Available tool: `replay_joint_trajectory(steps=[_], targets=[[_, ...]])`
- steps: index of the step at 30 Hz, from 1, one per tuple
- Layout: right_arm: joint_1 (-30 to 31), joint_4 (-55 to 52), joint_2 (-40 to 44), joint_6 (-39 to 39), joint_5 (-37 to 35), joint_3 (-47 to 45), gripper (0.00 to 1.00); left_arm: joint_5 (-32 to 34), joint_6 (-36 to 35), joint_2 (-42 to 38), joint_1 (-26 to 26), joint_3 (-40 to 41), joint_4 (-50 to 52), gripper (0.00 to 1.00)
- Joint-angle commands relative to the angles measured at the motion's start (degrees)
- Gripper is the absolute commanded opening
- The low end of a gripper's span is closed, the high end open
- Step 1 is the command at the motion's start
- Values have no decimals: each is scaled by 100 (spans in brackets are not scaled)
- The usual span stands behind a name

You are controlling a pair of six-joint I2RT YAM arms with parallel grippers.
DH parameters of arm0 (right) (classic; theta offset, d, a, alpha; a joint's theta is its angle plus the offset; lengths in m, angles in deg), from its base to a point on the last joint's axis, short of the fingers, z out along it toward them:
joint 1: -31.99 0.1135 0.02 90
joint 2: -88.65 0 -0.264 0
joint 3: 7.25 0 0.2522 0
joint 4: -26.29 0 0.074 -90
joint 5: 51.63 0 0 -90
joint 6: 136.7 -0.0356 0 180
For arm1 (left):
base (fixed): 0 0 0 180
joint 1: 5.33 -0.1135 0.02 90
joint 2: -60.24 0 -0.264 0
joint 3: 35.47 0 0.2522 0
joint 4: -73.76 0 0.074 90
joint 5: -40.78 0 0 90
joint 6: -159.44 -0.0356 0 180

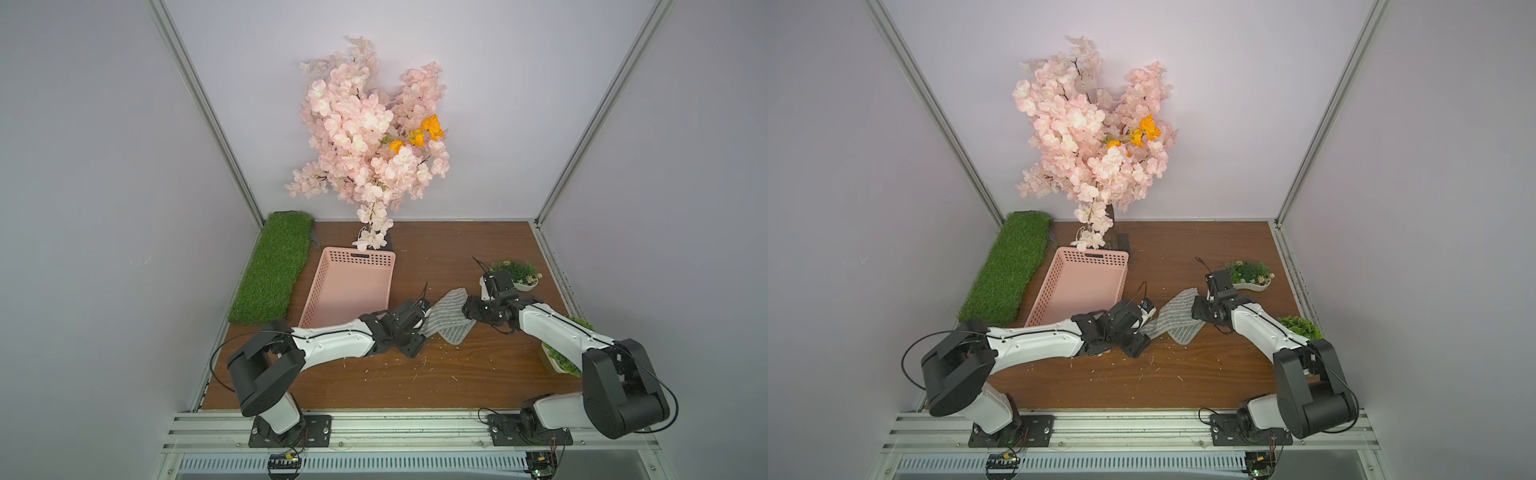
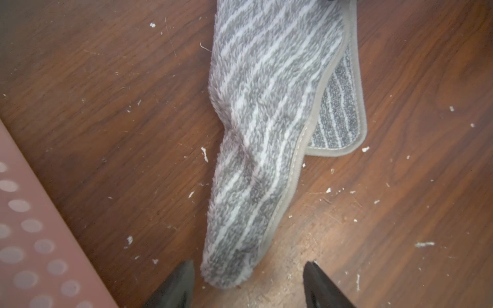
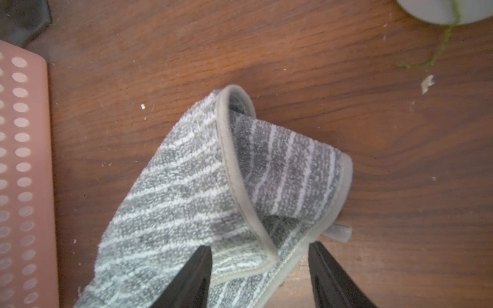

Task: Fold the square dishcloth
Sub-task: Flatten out the cleaning item at the center of the board.

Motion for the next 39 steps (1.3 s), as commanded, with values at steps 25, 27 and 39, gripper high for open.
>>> replay_joint_trajectory(steps=[25, 27, 39], targets=[[-37, 634, -475, -28, 333, -182, 35, 869, -50, 724, 68, -39, 116, 44], [-39, 555, -368, -13, 296, -126, 25, 884, -5, 626, 74, -36, 122, 35], [-40, -592, 483, 163, 55, 683, 0, 1054, 133, -222, 71, -553, 512, 0]])
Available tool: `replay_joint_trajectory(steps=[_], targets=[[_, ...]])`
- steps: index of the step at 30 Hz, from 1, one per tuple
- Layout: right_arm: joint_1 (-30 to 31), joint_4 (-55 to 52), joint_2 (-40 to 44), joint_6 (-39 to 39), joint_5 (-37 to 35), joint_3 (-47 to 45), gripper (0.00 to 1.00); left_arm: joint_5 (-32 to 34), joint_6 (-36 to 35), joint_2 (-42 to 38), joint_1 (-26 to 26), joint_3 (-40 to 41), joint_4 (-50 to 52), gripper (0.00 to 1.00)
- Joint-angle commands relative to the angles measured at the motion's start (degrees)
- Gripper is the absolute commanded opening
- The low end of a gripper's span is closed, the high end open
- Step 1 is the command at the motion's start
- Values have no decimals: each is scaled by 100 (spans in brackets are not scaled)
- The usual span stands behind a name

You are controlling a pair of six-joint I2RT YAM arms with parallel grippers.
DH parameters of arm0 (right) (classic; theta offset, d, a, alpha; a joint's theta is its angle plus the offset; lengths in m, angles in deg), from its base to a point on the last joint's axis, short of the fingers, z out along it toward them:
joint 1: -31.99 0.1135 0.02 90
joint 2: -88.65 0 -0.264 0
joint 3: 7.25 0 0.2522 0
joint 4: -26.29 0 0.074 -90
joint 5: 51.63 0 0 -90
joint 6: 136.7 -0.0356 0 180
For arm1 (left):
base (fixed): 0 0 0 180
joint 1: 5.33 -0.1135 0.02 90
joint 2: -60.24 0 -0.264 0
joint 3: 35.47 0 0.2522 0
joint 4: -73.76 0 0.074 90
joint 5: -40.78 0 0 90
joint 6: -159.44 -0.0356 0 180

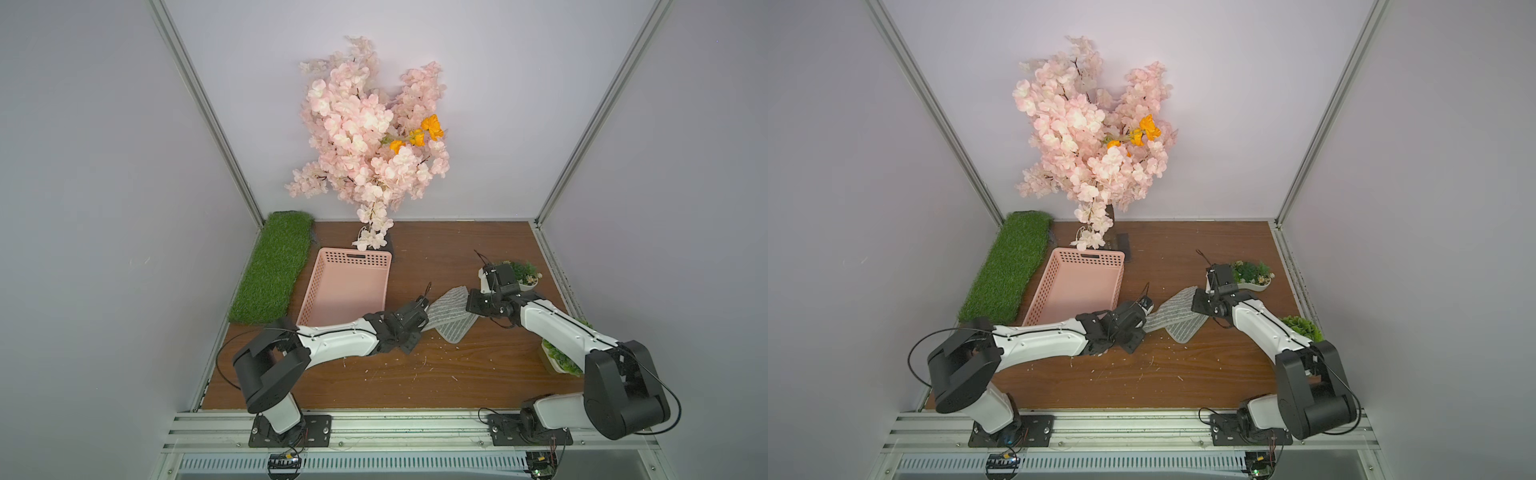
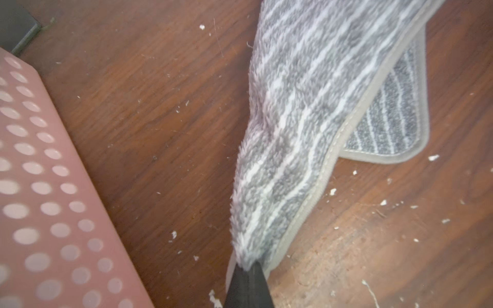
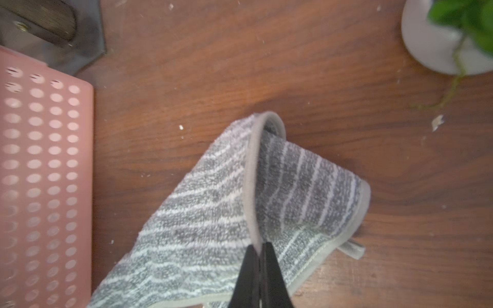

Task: Fold the square dishcloth
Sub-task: Flatten out the cleaning item at the center of the board.

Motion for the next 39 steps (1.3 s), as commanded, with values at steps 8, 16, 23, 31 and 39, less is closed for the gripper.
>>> replay_joint_trajectory(steps=[8, 16, 23, 31, 39], targets=[[-22, -1478, 902, 344, -413, 1261, 0, -26, 179, -741, 31, -831, 655, 0], [-20, -2730, 1321, 384, -639, 2289, 0, -450, 529, -1272, 33, -1220, 1205, 0], [-16, -3946, 1747, 91, -599, 2884, 0, -1131, 838, -1869, 33, -1285, 1666, 0], [-15, -4842, 2358, -466, 112, 2672, 0, -2011, 1620, -2071, 28, -1151, 1903, 0], [-18, -4378, 2204, -383, 119, 2103, 0, -2124, 1676, -1629, -206, -1417, 2155, 0]])
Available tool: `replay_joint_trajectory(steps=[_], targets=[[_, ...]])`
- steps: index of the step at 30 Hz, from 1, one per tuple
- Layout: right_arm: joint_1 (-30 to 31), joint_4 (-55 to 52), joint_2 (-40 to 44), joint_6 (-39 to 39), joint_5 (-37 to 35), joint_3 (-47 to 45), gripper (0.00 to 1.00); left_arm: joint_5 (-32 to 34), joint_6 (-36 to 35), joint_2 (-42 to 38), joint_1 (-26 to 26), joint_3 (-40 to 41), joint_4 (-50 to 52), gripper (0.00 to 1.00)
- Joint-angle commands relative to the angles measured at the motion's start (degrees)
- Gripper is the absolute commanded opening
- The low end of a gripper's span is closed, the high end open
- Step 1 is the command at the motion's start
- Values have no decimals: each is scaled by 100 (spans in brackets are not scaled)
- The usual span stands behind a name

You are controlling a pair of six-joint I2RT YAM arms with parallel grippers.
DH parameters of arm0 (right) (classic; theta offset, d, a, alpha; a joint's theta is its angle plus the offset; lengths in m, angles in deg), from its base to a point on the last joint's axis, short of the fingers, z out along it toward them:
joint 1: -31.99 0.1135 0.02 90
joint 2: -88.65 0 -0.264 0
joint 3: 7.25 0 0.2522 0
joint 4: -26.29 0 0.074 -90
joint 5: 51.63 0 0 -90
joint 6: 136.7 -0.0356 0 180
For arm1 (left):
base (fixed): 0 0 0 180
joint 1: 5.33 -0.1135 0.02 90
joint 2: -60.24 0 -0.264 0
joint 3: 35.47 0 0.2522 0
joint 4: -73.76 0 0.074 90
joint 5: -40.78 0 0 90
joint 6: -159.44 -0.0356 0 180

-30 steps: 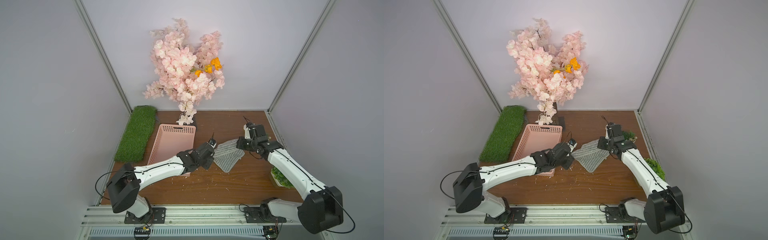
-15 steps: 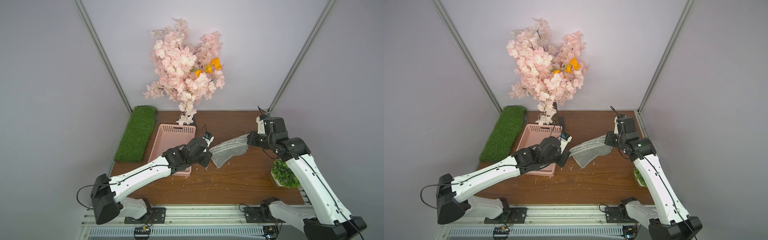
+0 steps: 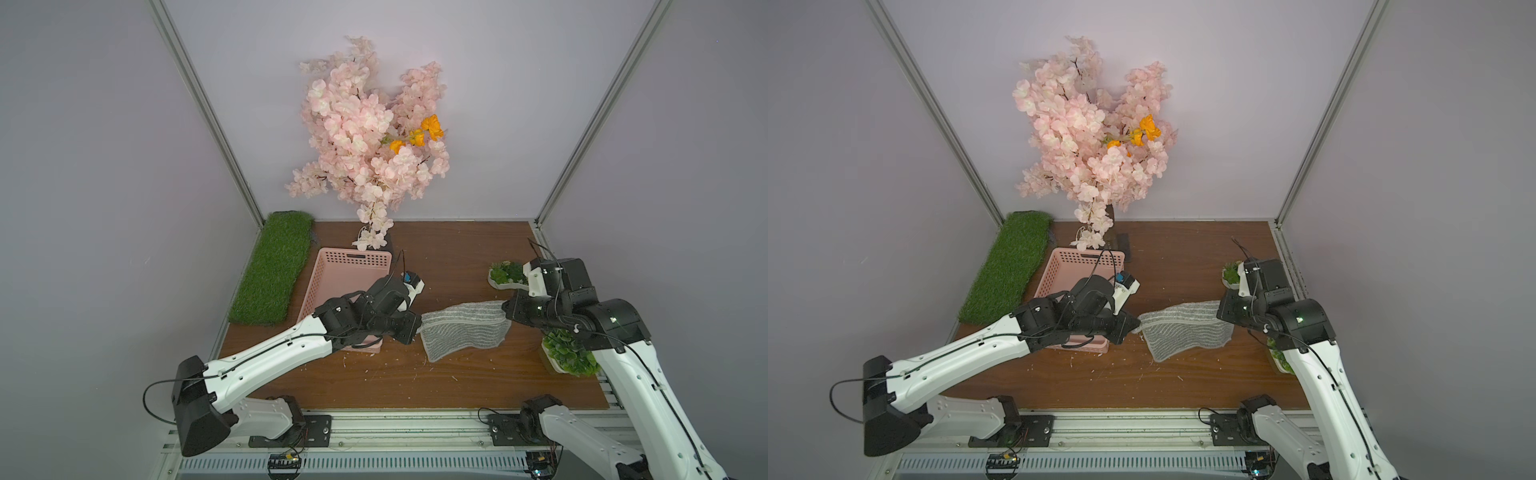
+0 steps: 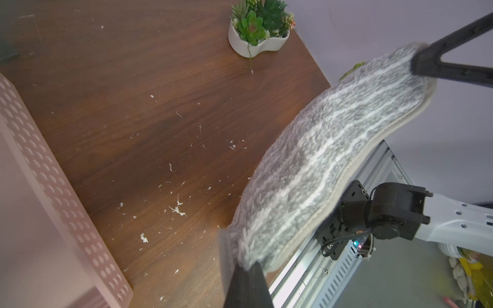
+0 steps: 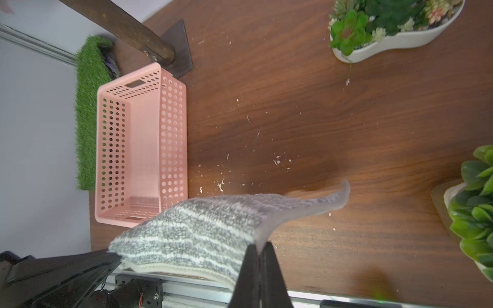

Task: Fold the square dishcloth
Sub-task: Flatten out the cleaning item at the center of the board.

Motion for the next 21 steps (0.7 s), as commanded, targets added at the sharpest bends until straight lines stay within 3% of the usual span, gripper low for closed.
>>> replay_joint_trajectory(steps=[1, 7, 16, 19, 20, 21], targets=[[-17, 449, -225, 59, -36, -399, 0, -69, -21, 440, -247, -242, 154, 0], [-75, 2416, -1254, 165, -389, -1152, 0, 495, -812, 1851, -801, -1041, 68, 0], [-467, 4330, -3638, 367, -921, -493, 4, 771, -1672, 4499, -1551, -3252, 62, 1], [-547, 4507, -4442, 576, -937, -94, 9, 656, -1754, 4873, -1746, -3686, 66, 10], [-560, 4564, -4613, 639, -898, 22, 18, 583, -1769, 4958, -1789, -3765, 67, 19], [-566, 4607, -4759, 688, -872, 135, 26, 535, -1783, 5022, -1816, -3819, 69, 37]])
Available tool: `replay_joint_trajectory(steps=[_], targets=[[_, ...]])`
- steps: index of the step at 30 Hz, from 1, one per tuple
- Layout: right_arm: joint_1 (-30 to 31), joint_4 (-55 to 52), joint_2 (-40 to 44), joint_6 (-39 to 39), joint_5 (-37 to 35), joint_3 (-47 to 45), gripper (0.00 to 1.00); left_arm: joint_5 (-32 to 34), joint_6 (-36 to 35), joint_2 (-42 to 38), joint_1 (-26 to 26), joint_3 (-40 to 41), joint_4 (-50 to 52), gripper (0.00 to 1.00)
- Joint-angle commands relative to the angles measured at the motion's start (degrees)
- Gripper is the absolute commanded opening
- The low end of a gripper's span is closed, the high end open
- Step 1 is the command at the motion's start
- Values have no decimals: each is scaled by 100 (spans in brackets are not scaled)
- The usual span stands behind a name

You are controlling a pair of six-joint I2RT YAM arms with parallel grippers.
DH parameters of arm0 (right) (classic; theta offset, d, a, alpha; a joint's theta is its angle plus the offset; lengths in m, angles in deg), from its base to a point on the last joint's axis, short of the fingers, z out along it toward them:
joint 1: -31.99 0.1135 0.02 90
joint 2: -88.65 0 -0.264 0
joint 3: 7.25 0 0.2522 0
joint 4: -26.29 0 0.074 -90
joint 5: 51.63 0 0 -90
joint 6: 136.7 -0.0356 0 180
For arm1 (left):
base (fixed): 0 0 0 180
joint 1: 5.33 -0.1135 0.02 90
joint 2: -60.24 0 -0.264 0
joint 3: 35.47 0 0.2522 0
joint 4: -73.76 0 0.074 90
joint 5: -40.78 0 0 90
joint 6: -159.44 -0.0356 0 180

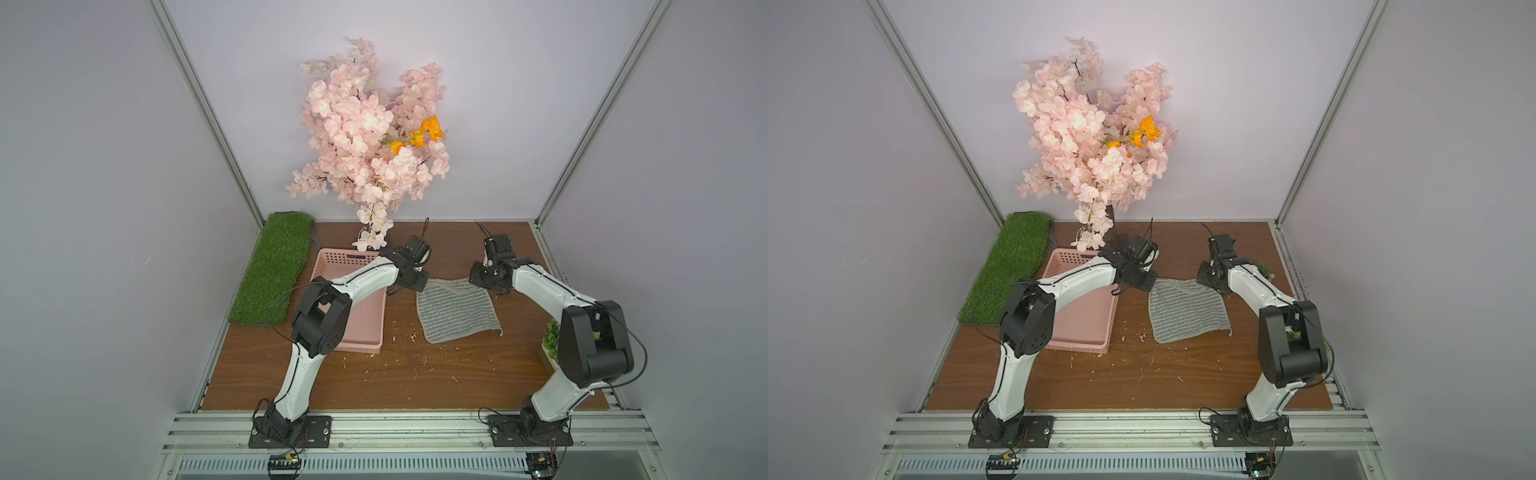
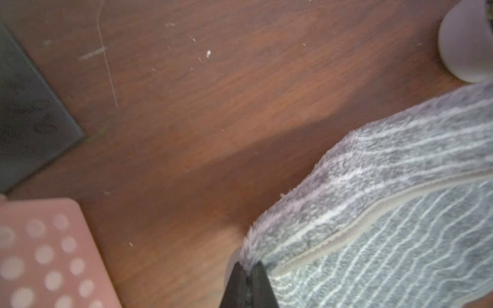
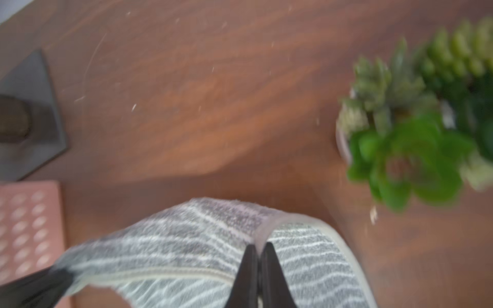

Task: Fold the square dishcloth
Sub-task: Flatten out the cleaning item at the center of the board.

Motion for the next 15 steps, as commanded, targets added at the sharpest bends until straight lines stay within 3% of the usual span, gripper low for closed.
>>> replay_joint_trajectory(steps=[1, 3, 15], targets=[[-29, 497, -414, 355, -96, 371, 34, -57, -199, 30, -148, -321, 87, 54], [-31, 516, -557, 435, -174, 542, 45, -29, -215, 29, -157, -340, 78, 69], [-131, 157, -315, 373, 51, 648, 54, -428, -925, -378, -155, 105, 75, 70]])
